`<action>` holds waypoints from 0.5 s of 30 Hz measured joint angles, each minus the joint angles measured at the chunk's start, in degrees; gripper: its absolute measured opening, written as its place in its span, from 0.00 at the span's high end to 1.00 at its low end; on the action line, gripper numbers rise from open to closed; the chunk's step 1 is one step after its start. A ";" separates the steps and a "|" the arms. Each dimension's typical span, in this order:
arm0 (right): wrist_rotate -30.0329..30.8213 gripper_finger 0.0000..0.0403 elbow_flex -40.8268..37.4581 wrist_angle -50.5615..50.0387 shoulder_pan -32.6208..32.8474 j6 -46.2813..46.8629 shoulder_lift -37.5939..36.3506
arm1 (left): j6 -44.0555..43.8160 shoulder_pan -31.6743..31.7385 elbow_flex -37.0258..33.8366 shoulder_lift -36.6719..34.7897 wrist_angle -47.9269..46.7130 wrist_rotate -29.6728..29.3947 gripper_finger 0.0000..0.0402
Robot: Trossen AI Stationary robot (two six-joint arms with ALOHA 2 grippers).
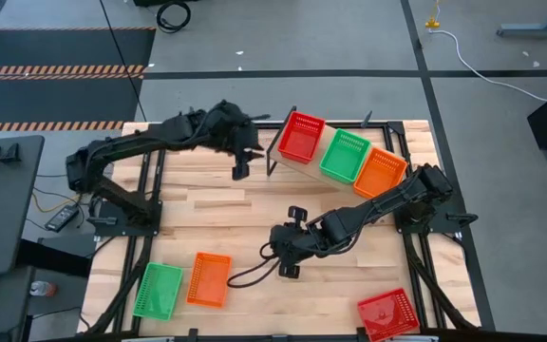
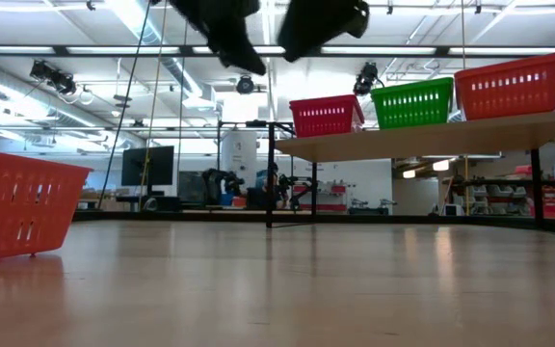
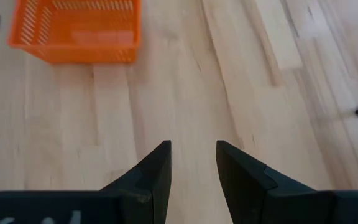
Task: Stack baskets on shelf by color
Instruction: Stack the green bin on the stacked green bins on the shelf
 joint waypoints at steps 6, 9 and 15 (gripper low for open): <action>3.03 0.67 0.00 -6.07 0.01 6.00 0.01 | -3.15 -0.97 -13.94 -9.99 11.94 0.00 0.82; 4.99 0.67 0.00 -9.32 0.42 10.62 -0.01 | -4.23 -2.18 -19.41 -15.53 16.62 0.12 0.83; 3.19 0.67 0.00 -14.84 2.49 20.25 0.01 | -5.47 -4.39 -30.71 -23.54 27.40 0.13 0.82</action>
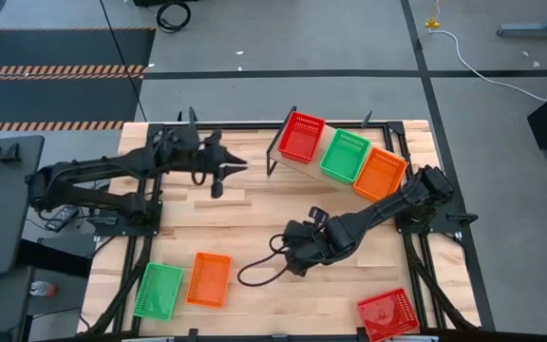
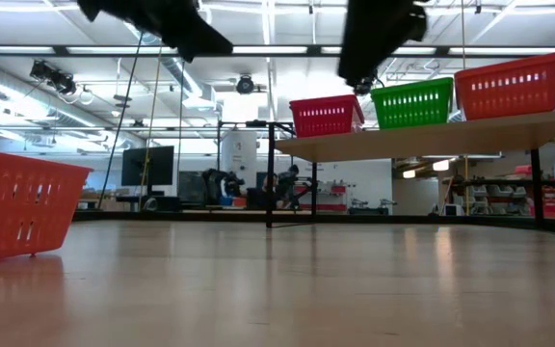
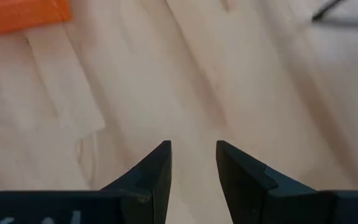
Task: Stack baskets on shelf by color
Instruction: Stack the green bin on the stacked green bins on the shelf
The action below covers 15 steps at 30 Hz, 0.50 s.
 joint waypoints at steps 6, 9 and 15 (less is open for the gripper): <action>-12.04 0.67 0.00 -5.48 2.29 14.86 0.00 | -0.75 -1.28 -10.31 -2.28 12.08 0.01 0.83; -17.87 0.67 0.00 -6.28 3.97 24.05 0.00 | -0.76 -1.90 -13.19 -2.30 15.56 -0.04 0.83; -26.61 0.67 0.00 -4.66 9.18 43.30 0.00 | -1.88 -4.96 -15.63 -2.30 16.56 3.96 0.81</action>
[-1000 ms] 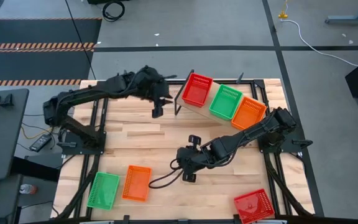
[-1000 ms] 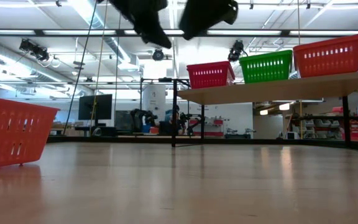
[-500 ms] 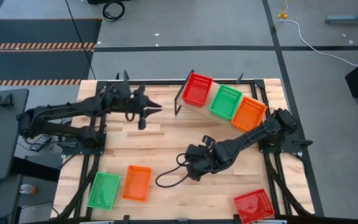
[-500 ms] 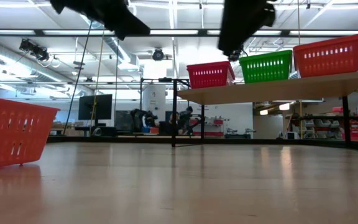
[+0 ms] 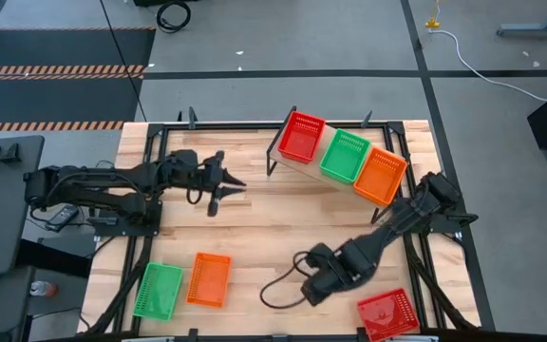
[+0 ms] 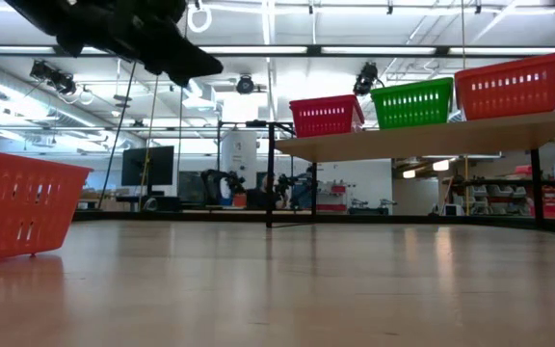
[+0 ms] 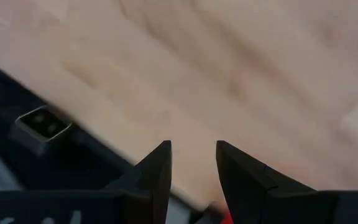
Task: Stack baskets on shelf by color
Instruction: Stack the green bin on the stacked green bins on the shelf
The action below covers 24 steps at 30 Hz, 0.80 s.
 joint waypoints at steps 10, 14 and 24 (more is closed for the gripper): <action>3.79 0.67 0.00 5.46 9.47 22.18 0.00 | -0.56 -9.55 -1.86 0.02 0.87 3.02 0.83; 9.63 0.67 0.00 4.93 11.72 22.77 0.00 | -2.67 -14.23 -1.86 0.02 -3.07 3.04 0.81; 17.29 0.67 0.00 2.54 12.32 12.16 0.00 | -11.74 -28.64 -1.86 0.02 -16.40 -3.15 0.77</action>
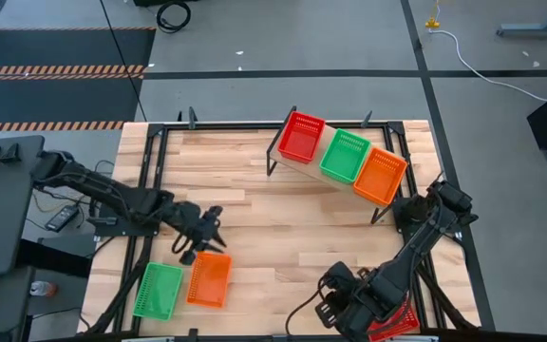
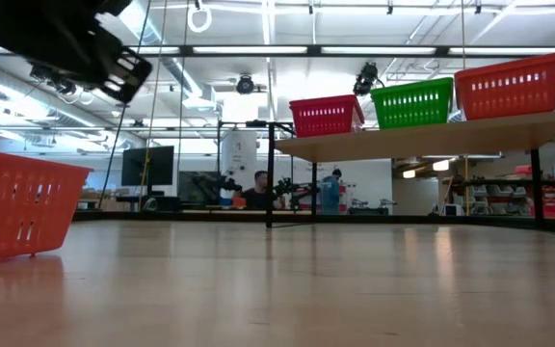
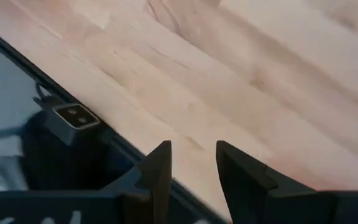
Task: Stack baskets on shelf by color
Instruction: Stack the green bin on the stacked green bins on the shelf
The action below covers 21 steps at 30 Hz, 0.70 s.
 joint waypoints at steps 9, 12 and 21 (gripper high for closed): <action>11.71 0.67 0.00 -5.97 -2.38 -19.45 0.00 | -17.32 -11.62 0.04 0.00 -10.93 -8.04 0.78; 13.92 0.67 0.00 -5.83 -3.05 -27.16 0.00 | -26.21 -14.08 0.04 0.00 -16.23 -8.48 0.78; 18.28 0.67 0.00 -5.94 -4.84 -41.11 0.00 | -46.66 -20.32 6.49 0.07 -31.48 -8.59 0.78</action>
